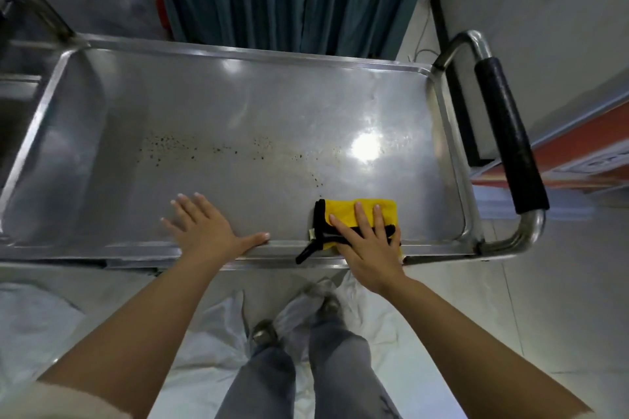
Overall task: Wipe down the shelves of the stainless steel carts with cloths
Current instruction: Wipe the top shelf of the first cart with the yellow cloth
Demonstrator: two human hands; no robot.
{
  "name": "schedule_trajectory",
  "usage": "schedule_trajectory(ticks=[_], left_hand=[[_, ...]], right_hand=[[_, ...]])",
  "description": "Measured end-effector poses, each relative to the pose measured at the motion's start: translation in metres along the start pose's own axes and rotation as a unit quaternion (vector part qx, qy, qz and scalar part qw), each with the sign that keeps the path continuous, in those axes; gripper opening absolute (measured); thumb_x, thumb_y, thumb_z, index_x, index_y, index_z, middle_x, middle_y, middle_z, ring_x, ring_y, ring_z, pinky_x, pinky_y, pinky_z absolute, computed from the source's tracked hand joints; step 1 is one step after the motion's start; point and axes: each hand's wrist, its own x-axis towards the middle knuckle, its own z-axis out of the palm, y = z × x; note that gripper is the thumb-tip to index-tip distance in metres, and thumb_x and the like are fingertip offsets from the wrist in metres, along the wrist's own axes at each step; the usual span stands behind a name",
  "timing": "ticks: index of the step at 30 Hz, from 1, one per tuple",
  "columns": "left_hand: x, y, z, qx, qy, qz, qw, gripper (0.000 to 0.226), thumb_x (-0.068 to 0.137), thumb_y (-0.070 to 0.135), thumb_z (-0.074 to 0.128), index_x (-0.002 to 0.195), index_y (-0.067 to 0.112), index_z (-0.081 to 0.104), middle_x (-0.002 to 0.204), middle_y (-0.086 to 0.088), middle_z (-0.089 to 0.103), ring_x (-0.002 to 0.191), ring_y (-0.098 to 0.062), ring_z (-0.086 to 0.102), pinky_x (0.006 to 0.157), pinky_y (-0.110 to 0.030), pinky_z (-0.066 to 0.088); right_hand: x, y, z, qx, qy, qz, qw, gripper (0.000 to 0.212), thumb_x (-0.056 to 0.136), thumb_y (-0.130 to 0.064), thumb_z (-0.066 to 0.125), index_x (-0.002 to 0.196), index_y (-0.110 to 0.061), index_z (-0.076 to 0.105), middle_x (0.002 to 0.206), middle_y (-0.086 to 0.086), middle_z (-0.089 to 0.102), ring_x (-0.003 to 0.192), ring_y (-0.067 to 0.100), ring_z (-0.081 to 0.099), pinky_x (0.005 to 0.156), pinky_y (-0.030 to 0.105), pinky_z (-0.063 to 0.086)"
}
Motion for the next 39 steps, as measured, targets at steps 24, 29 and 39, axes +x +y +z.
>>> schedule_trajectory(ticks=[24, 29, 39], left_hand=[[0.021, -0.003, 0.004, 0.023, -0.081, -0.039, 0.996, 0.159, 0.018, 0.108, 0.009, 0.120, 0.005, -0.056, 0.127, -0.021, -0.062, 0.119, -0.039, -0.056, 0.109, -0.058, -0.020], [0.021, -0.003, 0.006, 0.008, -0.072, -0.036, 0.997, 0.158, 0.023, 0.107, 0.012, 0.126, 0.005, -0.052, 0.129, -0.020, -0.061, 0.120, -0.038, -0.056, 0.107, -0.055, -0.023], [0.022, -0.002, 0.005, 0.005, -0.073, -0.037, 0.997, 0.157, 0.038, 0.104, 0.034, 0.123, 0.006, -0.054, 0.126, -0.020, -0.062, 0.119, -0.038, -0.056, 0.106, -0.055, -0.026]], right_hand=[[0.275, -0.020, -0.107, -0.016, 0.007, -0.127, 0.992, 0.049, 0.093, -0.042, 0.033, 0.135, -0.064, 0.021, 0.159, -0.015, 0.001, 0.146, 0.016, -0.014, 0.110, 0.058, -0.014], [0.327, -0.048, -0.126, -0.007, 0.004, -0.113, 0.994, 0.051, 0.092, -0.042, 0.029, 0.138, -0.061, 0.018, 0.160, -0.011, -0.003, 0.146, 0.021, -0.017, 0.108, 0.062, -0.015], [0.303, -0.059, -0.133, 0.125, 0.005, -0.165, 0.978, 0.050, 0.082, -0.002, 0.040, 0.097, -0.037, 0.072, 0.150, -0.009, 0.037, 0.147, 0.015, 0.005, 0.110, 0.056, -0.020]])
